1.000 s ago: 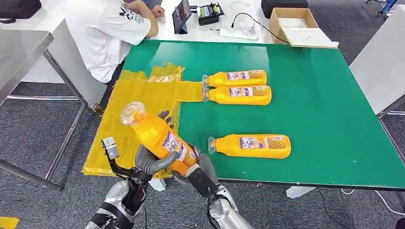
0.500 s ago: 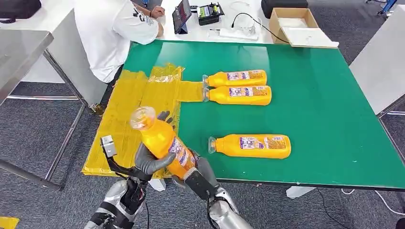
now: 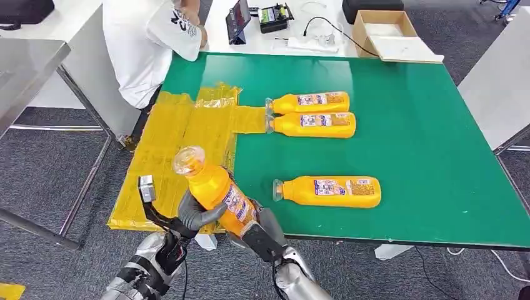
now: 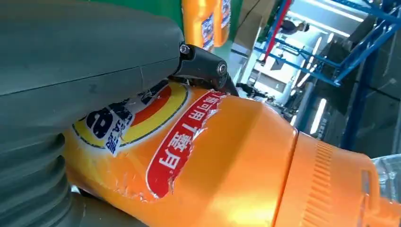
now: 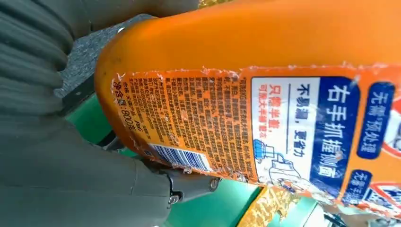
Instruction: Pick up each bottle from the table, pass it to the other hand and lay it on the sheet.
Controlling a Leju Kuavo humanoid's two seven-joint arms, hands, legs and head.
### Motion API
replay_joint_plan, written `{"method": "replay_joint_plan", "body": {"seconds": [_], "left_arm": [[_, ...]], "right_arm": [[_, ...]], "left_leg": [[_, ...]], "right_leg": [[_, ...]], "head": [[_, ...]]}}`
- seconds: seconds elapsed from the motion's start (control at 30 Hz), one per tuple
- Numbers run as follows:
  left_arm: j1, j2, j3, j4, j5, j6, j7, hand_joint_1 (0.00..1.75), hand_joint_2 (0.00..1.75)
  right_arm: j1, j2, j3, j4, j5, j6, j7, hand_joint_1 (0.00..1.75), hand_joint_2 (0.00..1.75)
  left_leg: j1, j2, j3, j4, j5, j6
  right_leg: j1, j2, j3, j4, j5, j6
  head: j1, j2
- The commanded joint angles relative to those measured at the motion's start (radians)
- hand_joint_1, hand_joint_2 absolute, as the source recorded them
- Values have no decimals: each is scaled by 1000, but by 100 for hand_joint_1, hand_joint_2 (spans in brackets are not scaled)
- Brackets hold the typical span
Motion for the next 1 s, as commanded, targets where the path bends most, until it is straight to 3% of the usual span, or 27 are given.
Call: {"method": "replay_joint_plan", "body": {"seconds": [0.03,0.4,0.43,0.47,0.53,0.57,0.7,0.8,1.0], "left_arm": [[-49,42,-89,86,-94,107,-3,175,175],[-41,35,-62,80,-106,130,-3,175,175],[-38,32,-53,73,-108,140,-2,175,175],[-32,26,-38,60,-112,166,-2,175,175],[-14,10,8,13,-117,214,1,175,175],[-5,3,33,-9,-113,232,1,175,175],[4,-45,167,-135,-59,333,2,175,175],[-39,-64,236,-199,-7,396,5,175,175],[-108,-65,294,-254,19,475,3,175,175]], "right_arm": [[-75,-19,4,42,-23,-19,-1,175,175],[-63,-24,-9,15,-34,-40,-1,175,175],[-60,-25,-13,3,-35,-55,-1,72,175],[-53,-27,-18,-15,-38,-74,-1,0,175],[-38,-31,-35,-63,-58,-87,-1,0,175],[-31,-36,-36,-90,-62,-83,-1,0,0],[20,-55,-54,-261,-85,-74,-1,0,0],[42,-59,-57,-341,-90,-56,-1,0,0],[81,-64,-51,-429,-99,-64,-1,0,0]], "left_leg": [[-1,3,6,-2,-1,2],[-1,3,4,-1,-1,2],[-1,4,6,-2,-1,2],[-1,6,10,-3,-2,3],[0,5,7,-1,-2,3],[-1,4,4,-1,-1,2],[0,4,7,-1,-2,3],[1,0,0,1,-1,2],[0,0,0,1,0,1]], "right_leg": [[0,1,5,-1,-1,-2],[0,1,3,-1,0,-1],[0,2,5,-2,-1,-2],[1,2,8,-3,-1,-3],[1,2,6,-2,-1,-2],[0,1,3,-1,0,-2],[1,0,6,-2,-1,-3],[1,-2,0,0,-1,-2],[1,-2,0,0,0,-1]], "head": [[0,0],[0,0],[0,0],[0,0],[0,0],[0,0],[0,0],[-1,0],[0,0]]}}
